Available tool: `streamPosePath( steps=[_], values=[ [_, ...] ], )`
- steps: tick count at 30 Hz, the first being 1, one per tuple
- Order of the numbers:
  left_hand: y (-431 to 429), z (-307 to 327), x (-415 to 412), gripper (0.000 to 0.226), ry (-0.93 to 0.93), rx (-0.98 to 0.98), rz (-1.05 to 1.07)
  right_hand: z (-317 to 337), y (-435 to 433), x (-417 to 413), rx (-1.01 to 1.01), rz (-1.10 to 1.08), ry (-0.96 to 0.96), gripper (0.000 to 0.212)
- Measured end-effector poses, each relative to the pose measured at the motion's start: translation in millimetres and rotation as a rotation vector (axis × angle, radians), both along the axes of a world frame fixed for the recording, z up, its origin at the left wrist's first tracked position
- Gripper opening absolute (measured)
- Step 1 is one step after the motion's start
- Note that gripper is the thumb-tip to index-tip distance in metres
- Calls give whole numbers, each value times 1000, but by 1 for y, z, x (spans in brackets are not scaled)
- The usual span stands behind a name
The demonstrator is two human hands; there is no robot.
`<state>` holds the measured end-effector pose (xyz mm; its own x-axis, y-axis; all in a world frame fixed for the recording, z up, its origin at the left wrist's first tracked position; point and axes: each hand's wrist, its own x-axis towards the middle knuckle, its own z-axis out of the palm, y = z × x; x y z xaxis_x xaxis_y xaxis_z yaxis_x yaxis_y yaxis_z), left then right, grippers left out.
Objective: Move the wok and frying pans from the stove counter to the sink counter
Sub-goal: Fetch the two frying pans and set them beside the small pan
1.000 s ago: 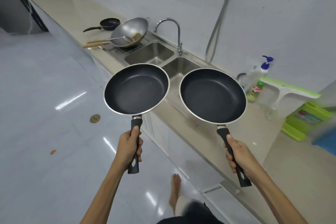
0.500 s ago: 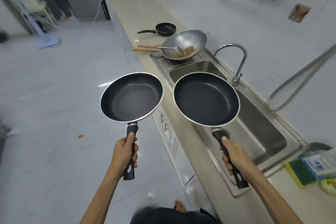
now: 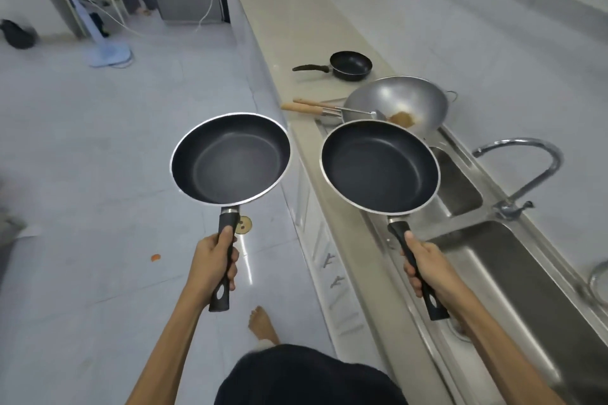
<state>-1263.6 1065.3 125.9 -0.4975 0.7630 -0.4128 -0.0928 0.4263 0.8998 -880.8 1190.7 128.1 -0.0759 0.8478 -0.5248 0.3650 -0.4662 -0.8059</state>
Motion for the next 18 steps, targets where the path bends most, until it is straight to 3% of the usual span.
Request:
streamPosePath(
  steps=[18],
  values=[
    [261,-2,-253,41,29,-40,-45,-11,260,-254,-21,-141,32,52]
  ],
)
